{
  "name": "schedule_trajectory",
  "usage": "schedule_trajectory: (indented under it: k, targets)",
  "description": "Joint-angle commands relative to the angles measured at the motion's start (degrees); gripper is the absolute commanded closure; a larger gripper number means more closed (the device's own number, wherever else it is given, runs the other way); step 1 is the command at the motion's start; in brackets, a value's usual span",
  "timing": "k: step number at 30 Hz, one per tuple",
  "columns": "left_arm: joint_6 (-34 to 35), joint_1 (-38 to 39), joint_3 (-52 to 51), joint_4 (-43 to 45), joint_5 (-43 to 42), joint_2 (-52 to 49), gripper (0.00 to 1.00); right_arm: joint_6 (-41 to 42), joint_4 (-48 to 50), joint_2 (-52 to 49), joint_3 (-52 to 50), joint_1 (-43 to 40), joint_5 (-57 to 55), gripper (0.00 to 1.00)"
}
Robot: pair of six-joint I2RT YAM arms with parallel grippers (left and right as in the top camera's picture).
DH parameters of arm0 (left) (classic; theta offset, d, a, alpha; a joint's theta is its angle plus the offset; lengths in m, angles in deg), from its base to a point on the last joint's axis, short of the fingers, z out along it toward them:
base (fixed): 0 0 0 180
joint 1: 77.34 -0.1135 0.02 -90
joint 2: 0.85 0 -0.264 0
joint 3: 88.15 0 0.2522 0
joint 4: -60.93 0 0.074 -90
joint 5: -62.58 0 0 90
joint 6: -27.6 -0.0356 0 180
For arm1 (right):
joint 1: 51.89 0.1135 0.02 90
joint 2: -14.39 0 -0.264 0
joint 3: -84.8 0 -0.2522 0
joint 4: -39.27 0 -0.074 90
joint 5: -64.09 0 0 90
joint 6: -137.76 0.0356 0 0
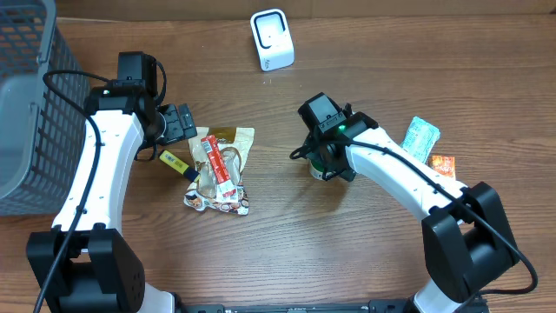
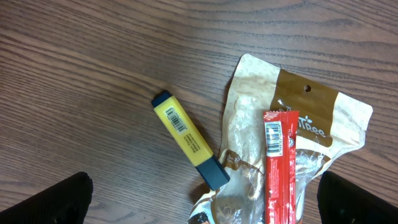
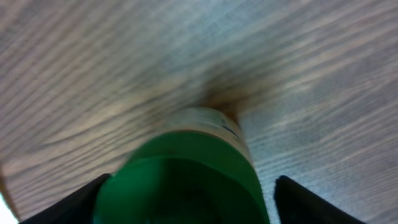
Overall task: Scan the item barcode
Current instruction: 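Lower the right gripper and grasp the green-lidded jar by its lid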
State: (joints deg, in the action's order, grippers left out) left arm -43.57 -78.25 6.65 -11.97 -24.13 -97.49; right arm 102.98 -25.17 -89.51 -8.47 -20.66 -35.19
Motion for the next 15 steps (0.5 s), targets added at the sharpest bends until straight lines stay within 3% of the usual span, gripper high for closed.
schedule_trajectory:
  k: [1, 5, 6, 8, 12, 15]
  targets:
    - [-1.3, -0.2, 0.7, 0.0, 0.3, 0.7, 0.0, 0.2, -0.7, 0.0, -0.1, 0.3, 0.8, 0.27]
    - [-1.3, -0.2, 0.7, 0.0, 0.3, 0.7, 0.0, -3.2, -1.7, 0.0, -0.1, 0.3, 0.8, 0.37]
    - [-1.3, -0.2, 0.7, 0.0, 0.3, 0.7, 0.0, -6.6, -1.7, 0.0, -0.1, 0.3, 0.8, 0.46]
    - [-1.3, -0.2, 0.7, 0.0, 0.3, 0.7, 0.0, -10.7, -1.4, 0.0, 0.0, 0.3, 0.8, 0.51]
    - [-1.3, -0.2, 0.7, 0.0, 0.3, 0.7, 0.0, -24.5, -0.6, 0.0, 0.0, 0.3, 1.0, 0.52]
    - [-1.3, -0.2, 0.7, 0.0, 0.3, 0.7, 0.0, -34.3, -0.9, 0.0, 0.0, 0.3, 1.0, 0.46]
